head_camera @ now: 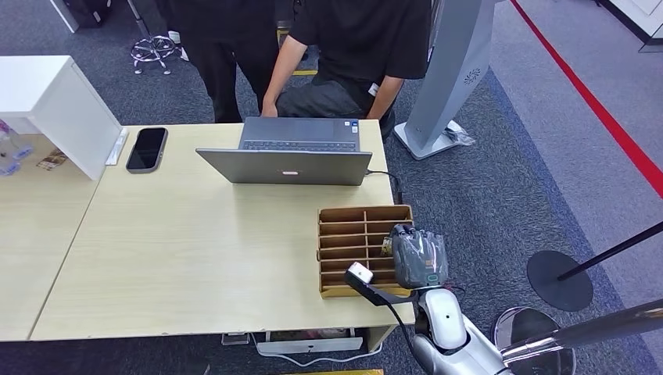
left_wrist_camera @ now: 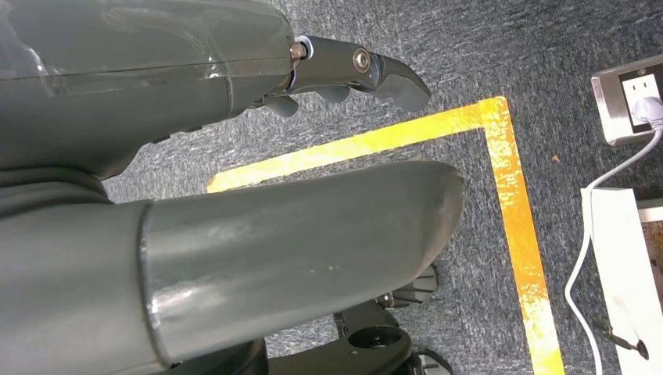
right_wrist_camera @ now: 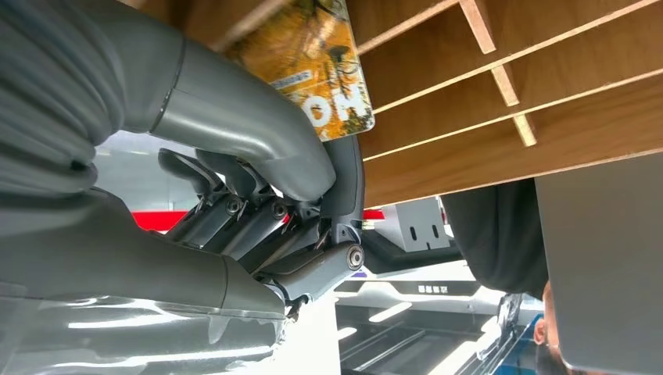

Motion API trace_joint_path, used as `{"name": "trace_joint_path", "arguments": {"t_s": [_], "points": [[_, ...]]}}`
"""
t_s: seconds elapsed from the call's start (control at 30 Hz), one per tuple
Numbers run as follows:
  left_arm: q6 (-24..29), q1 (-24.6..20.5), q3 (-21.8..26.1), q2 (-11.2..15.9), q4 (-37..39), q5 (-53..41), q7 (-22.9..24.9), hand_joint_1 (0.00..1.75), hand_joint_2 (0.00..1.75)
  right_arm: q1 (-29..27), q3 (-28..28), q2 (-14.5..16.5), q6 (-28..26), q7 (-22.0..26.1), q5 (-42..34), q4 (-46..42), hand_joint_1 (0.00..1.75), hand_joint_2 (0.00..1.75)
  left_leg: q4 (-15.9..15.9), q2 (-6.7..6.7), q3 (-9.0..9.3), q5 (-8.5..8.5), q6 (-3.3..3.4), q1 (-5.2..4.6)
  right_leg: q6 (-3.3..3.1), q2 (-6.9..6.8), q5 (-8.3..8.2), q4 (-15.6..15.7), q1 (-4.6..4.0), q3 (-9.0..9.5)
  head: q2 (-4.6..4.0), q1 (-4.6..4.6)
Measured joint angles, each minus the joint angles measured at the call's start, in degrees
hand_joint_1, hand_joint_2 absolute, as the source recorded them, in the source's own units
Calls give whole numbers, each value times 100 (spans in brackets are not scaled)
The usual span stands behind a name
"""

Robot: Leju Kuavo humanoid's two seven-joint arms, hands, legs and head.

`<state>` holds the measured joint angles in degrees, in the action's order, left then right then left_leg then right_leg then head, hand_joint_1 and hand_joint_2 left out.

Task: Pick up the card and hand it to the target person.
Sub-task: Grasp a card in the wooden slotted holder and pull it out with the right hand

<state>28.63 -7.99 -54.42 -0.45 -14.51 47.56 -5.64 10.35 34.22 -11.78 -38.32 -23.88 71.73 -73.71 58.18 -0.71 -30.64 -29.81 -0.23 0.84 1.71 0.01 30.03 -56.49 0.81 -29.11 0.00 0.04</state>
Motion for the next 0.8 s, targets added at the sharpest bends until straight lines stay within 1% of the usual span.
{"name": "trace_joint_path", "arguments": {"t_s": [0.23,0.47,0.6,0.8], "points": [[3,0,0,2,0,11,-9,0,0,6,17,-98,288,-21,123,-255,175,175,0,0,-2,0,0,0,0,0,0,0,0,-1,0,-1],[-15,4,0,19,0,31,-75,0,0,7,40,-264,685,-51,192,-799,175,175,1,0,-2,0,0,0,0,0,0,0,0,-1,0,-1],[-3,3,0,21,0,31,-73,0,0,5,72,-332,679,-68,241,-1028,175,175,0,0,-2,0,0,0,0,0,0,0,0,-1,0,0],[0,2,0,21,0,31,-72,0,0,3,87,-377,441,-77,316,-1228,175,175,0,0,-2,0,0,0,0,0,0,0,0,-2,0,-1]]}}
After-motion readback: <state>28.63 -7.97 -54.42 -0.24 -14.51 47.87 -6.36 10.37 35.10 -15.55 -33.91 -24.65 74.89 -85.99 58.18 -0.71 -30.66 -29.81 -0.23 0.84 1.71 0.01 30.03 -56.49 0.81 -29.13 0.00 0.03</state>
